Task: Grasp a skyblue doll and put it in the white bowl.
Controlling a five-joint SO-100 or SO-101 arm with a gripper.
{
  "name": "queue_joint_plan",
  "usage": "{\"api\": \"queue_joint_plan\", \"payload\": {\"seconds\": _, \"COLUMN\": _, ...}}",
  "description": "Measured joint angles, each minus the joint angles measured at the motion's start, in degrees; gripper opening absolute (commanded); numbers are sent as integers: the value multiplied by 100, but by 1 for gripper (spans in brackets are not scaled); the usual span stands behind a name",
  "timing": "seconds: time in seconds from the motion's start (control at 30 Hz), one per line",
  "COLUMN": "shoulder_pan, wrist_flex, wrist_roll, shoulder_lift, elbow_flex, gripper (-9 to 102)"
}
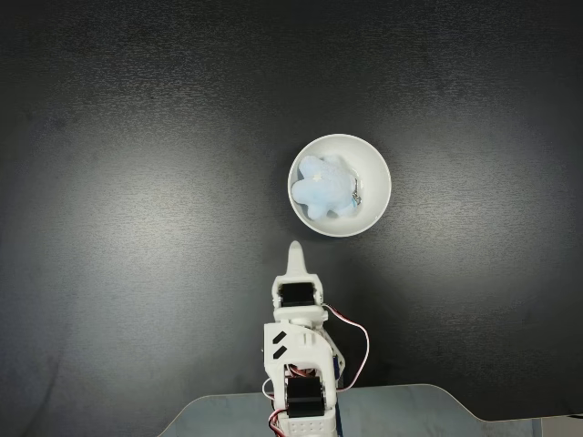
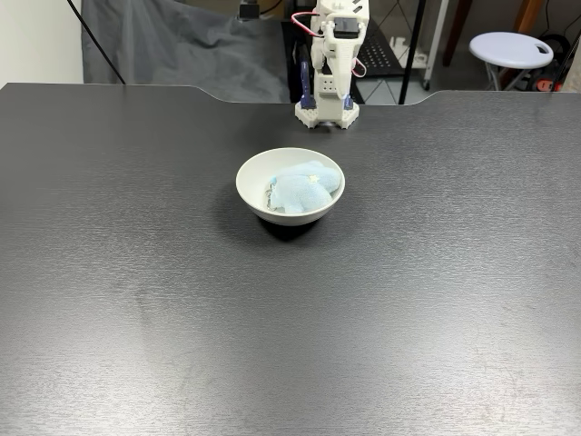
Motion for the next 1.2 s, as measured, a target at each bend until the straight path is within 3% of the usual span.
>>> {"api": "queue_joint_plan", "payload": {"seconds": 0.33, "shoulder_pan": 18, "wrist_flex": 0, "wrist_roll": 642, "shoulder_lift": 0, "elbow_flex": 940, "gripper": -1}}
{"api": "queue_joint_plan", "payload": {"seconds": 0.67, "shoulder_pan": -9, "wrist_flex": 246, "wrist_roll": -290, "shoulder_lift": 0, "elbow_flex": 1441, "gripper": -1}}
{"api": "queue_joint_plan", "payload": {"seconds": 1.2, "shoulder_pan": 88, "wrist_flex": 246, "wrist_roll": -378, "shoulder_lift": 0, "elbow_flex": 1441, "gripper": -1}}
